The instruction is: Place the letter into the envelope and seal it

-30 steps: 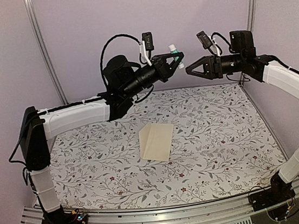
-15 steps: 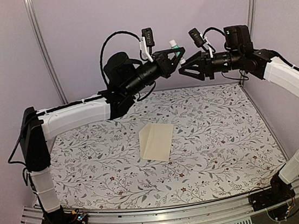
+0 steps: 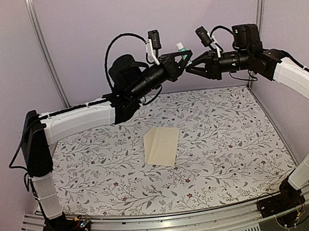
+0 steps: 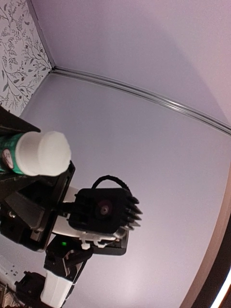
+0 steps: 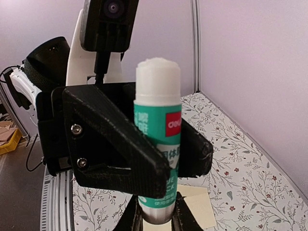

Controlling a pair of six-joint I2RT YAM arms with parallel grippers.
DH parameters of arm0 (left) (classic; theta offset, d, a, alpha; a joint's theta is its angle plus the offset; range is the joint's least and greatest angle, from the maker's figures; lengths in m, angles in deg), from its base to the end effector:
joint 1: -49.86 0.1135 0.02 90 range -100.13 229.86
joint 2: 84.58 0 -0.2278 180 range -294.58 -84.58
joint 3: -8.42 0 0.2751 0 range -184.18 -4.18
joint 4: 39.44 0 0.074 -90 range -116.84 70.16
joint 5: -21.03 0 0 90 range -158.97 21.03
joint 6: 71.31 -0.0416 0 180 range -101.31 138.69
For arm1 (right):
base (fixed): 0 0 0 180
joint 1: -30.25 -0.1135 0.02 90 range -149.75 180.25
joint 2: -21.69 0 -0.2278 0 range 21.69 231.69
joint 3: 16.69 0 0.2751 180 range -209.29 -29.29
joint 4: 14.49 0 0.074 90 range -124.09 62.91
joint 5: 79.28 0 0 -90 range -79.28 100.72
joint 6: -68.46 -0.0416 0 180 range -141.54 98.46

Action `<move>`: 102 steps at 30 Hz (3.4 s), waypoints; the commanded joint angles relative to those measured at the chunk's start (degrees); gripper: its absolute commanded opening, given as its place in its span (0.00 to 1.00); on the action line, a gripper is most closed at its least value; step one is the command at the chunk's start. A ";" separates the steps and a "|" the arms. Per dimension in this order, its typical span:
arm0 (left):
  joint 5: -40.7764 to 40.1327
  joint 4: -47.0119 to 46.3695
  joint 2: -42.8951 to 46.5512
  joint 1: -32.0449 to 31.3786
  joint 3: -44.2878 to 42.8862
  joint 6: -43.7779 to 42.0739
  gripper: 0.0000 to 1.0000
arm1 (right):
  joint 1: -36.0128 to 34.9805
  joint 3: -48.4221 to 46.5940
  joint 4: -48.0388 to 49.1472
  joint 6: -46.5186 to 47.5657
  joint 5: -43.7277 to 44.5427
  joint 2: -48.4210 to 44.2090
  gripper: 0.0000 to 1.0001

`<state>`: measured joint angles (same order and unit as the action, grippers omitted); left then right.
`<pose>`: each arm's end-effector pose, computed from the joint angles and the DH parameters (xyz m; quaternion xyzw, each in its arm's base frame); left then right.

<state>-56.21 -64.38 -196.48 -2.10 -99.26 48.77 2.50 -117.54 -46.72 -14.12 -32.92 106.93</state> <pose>0.2925 -0.3888 0.3452 0.1970 0.5373 -0.5843 0.5754 0.3104 0.1957 0.3848 -0.4366 0.6425 0.3913 0.4934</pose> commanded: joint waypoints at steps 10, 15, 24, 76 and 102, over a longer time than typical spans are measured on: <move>26.40 -9.08 -6.11 4.99 -1.54 6.52 0.00 | 3.70 9.05 50.06 -42.35 -47.86 3.43 0.15; 30.38 -7.12 -7.38 6.22 -5.33 3.38 0.00 | 4.22 9.65 51.29 -49.68 -48.99 4.94 0.22; 15.75 -1.45 -3.44 4.95 -3.27 0.33 0.00 | 10.50 11.07 29.79 -37.35 -37.04 2.57 0.53; -9.83 17.16 9.65 1.04 8.49 -8.45 0.51 | 4.88 -2.67 -9.39 4.56 4.17 3.71 0.07; -22.93 51.58 17.91 -7.60 12.05 -84.02 0.53 | -1.34 -11.77 -49.79 27.35 -4.90 21.70 0.06</move>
<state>-77.98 -13.96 -177.22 -7.67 -85.89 -24.56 2.37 -127.57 -92.62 10.93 -35.76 127.49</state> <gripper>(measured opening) 0.523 0.154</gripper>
